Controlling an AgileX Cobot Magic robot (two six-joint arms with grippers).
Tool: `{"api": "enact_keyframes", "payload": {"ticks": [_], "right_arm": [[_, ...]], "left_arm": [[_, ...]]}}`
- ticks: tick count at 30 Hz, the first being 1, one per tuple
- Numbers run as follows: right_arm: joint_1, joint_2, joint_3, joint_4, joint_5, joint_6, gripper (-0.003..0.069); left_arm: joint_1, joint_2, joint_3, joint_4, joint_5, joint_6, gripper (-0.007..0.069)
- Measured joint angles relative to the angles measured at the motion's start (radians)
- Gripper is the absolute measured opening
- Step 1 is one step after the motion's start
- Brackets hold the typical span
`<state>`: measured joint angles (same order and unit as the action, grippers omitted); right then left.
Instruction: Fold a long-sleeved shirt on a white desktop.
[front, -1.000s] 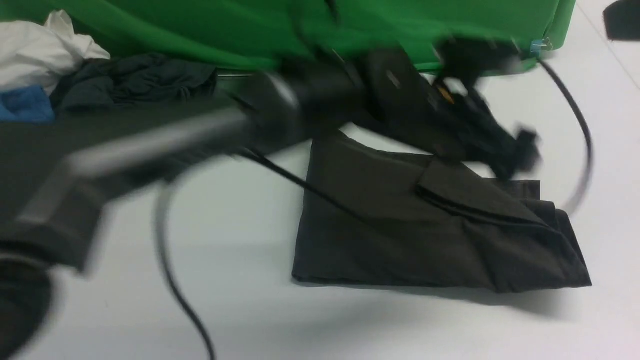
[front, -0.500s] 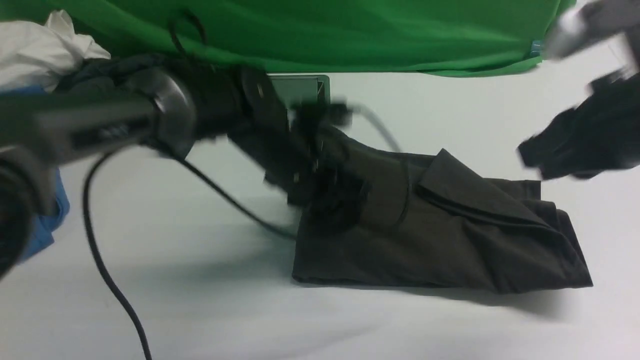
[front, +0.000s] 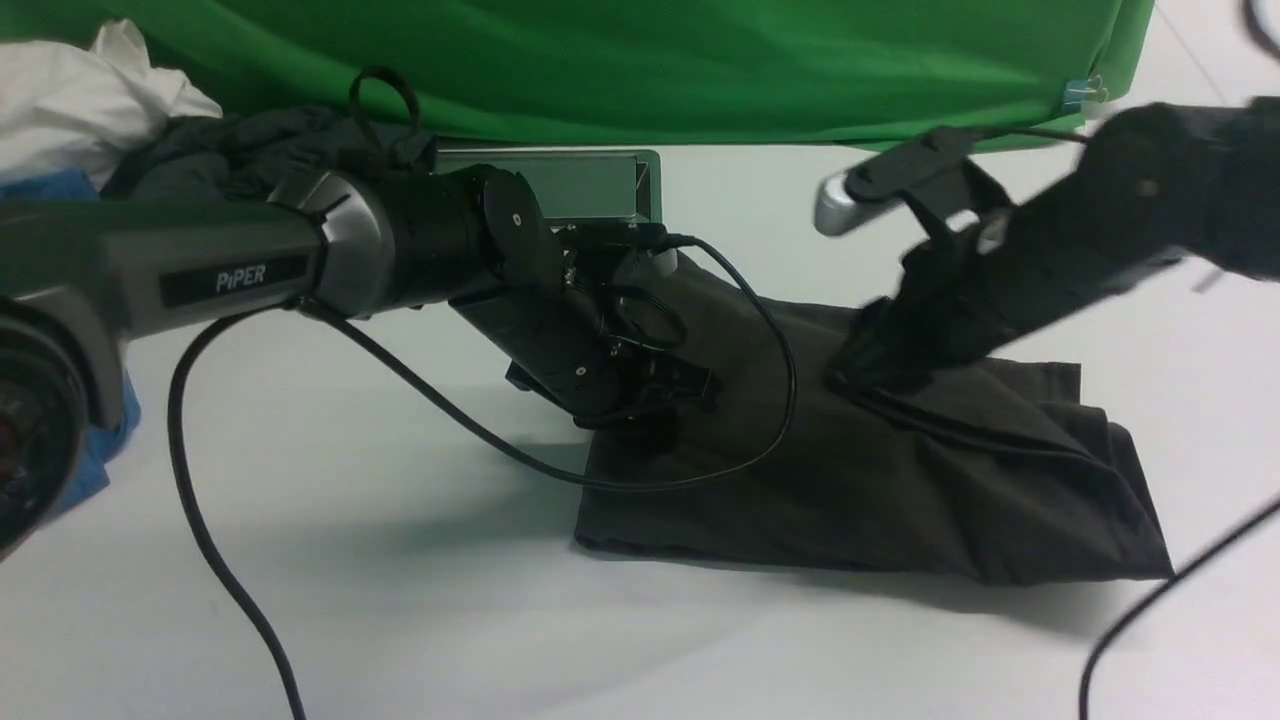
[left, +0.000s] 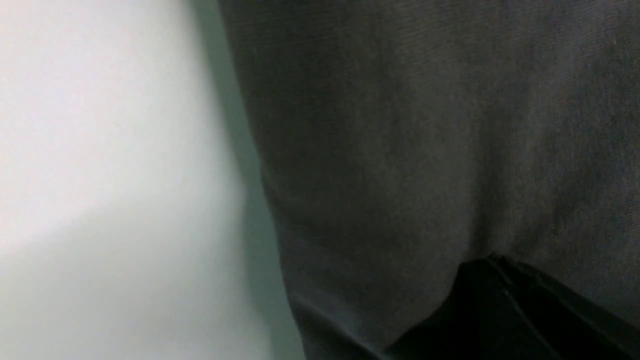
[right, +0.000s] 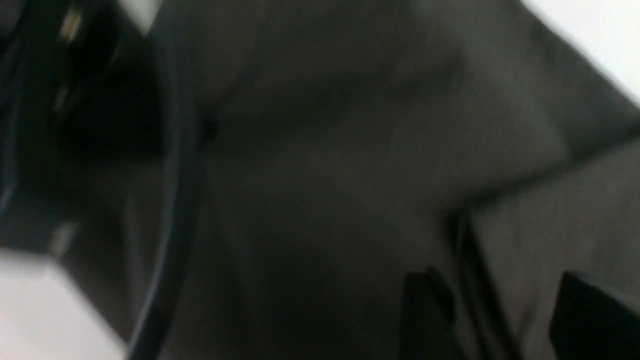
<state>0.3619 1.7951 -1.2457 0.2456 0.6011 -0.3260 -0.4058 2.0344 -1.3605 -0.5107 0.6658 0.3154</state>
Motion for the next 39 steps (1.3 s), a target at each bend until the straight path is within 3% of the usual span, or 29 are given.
{"api": "enact_keyframes", "payload": {"ticks": [5,12,16,19,22,29,34,39], "right_arm": [[0.0,0.082,-0.062,-0.006,-0.012,0.017,0.0468],[0.0,0.161,-0.066,-0.009,-0.017,0.019,0.0475],[-0.001,0.173,-0.066,-0.009,-0.037,0.021,0.0363],[-0.019,0.165,-0.066,-0.013,-0.044,0.024,0.0139],[-0.054,0.141,-0.066,-0.024,-0.042,0.024,0.0057],[-0.194,0.107,-0.095,-0.042,-0.041,-0.038,0.0054],[-0.242,0.107,-0.096,-0.048,-0.047,-0.089,0.0069],[-0.263,0.107,-0.096,-0.1,-0.08,-0.095,0.0184]], "left_arm": [[0.0,0.0,0.0,0.0,0.0,0.0,0.002],[0.0,0.0,0.0,0.0,0.0,0.0,0.002],[0.0,0.0,0.0,0.0,0.0,0.0,0.002],[0.0,0.0,0.0,0.0,-0.001,-0.001,0.002],[0.0,0.0,0.0,-0.001,0.0,-0.001,0.002],[0.0,0.0,0.0,-0.001,0.001,-0.001,0.0022],[0.0,0.0,0.0,-0.001,0.001,-0.001,0.0022],[0.0,0.0,0.0,-0.002,0.001,-0.001,0.0022]]}}
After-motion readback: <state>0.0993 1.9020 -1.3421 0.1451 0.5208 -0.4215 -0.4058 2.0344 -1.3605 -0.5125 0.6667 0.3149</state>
